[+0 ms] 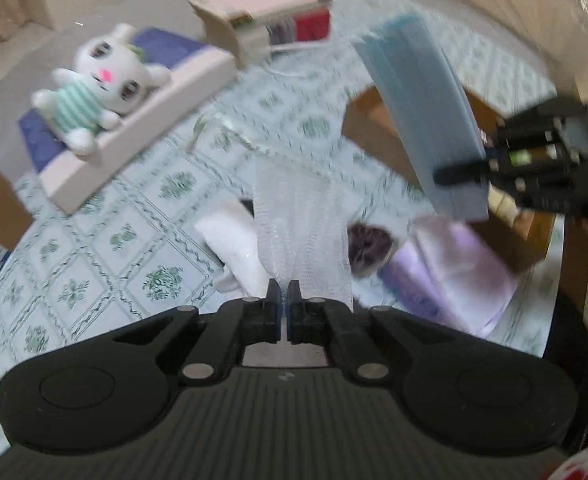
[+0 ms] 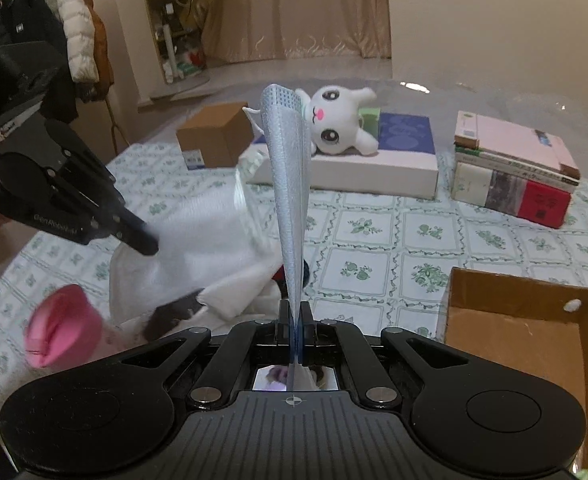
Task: Organize soft objects
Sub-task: 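Grasp the white mesh bag with the left gripper while the right holds the mask, then lower the mesh bag and mask into the tray and open both grippers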
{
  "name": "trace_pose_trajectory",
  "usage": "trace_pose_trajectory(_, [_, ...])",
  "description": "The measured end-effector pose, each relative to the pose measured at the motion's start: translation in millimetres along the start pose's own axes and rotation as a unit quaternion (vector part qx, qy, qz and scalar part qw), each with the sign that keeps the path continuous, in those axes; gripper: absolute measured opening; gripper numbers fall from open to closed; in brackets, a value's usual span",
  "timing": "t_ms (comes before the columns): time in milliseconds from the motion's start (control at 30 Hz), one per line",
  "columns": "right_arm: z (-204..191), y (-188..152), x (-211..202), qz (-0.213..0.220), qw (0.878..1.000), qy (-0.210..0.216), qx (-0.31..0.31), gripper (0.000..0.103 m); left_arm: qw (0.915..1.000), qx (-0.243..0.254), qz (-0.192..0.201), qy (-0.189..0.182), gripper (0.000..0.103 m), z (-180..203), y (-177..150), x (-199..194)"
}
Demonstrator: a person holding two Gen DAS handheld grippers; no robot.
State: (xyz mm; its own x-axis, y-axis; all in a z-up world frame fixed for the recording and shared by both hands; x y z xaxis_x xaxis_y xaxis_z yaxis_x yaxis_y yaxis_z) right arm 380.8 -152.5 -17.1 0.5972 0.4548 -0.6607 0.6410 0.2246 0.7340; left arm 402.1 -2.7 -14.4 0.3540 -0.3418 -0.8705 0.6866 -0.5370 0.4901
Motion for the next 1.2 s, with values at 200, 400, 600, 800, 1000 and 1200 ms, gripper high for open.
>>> trace_pose_trajectory(200, [-4, -1, -52, 0.023, 1.000, -0.017, 0.011, 0.001, 0.9960, -0.054, 0.068, 0.018, 0.001, 24, 8, -50])
trace_pose_trajectory(400, [-1, -19, -94, 0.030, 0.998, -0.023, 0.042, 0.001, 0.9877, -0.092, 0.126, 0.014, 0.001, 68, 10, -83])
trace_pose_trajectory(600, [14, -41, -131, 0.037, 0.996, -0.036, 0.078, 0.001, 0.9798, -0.113, 0.165, 0.005, 0.001, 121, 7, -87])
trace_pose_trajectory(800, [46, -67, -166, 0.040, 0.991, -0.068, 0.107, 0.001, 0.9722, -0.133, 0.192, -0.015, 0.001, 170, 10, -78])
trace_pose_trajectory(1000, [90, -92, -194, 0.039, 0.984, -0.104, 0.140, 0.001, 0.9675, -0.146, 0.204, -0.035, 0.001, 212, 23, -57])
trace_pose_trajectory(1200, [128, -107, -206, 0.035, 0.978, -0.128, 0.163, 0.001, 0.9669, -0.153, 0.200, -0.043, 0.001, 235, 39, -23])
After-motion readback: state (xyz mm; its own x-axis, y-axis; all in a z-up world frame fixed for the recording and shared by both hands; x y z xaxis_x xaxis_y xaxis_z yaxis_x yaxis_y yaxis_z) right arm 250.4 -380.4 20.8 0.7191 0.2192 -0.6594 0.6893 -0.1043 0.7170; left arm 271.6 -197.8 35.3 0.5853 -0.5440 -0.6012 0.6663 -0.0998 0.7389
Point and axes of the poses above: each gripper's, at about its wrist camera, not at the fingertips, and x roughly the way its jaws point, z to its right, y to its top, the point moved 9 cm from there along x, roughly the way its jaws point, and after that the axes turned 3 degrees about -y, right-handed, at the moved point
